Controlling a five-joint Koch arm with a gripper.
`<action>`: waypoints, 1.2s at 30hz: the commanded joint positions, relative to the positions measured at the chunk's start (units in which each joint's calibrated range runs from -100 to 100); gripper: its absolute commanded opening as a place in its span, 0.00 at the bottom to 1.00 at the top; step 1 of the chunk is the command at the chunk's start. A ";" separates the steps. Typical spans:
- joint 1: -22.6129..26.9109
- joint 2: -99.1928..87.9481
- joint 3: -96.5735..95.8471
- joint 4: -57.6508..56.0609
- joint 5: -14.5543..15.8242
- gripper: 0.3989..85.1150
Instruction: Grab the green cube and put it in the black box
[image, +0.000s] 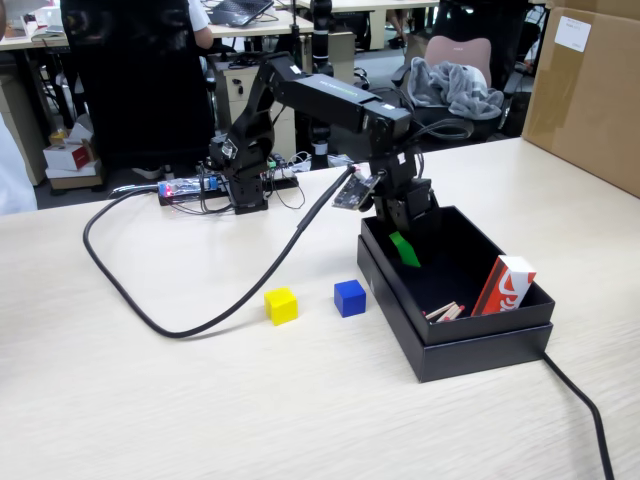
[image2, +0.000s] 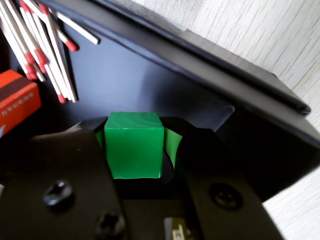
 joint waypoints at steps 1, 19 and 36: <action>-0.15 0.20 2.17 -0.20 -0.10 0.01; -1.12 -19.65 -3.90 0.24 -0.39 0.54; -11.72 -75.76 -38.54 13.63 -11.28 0.56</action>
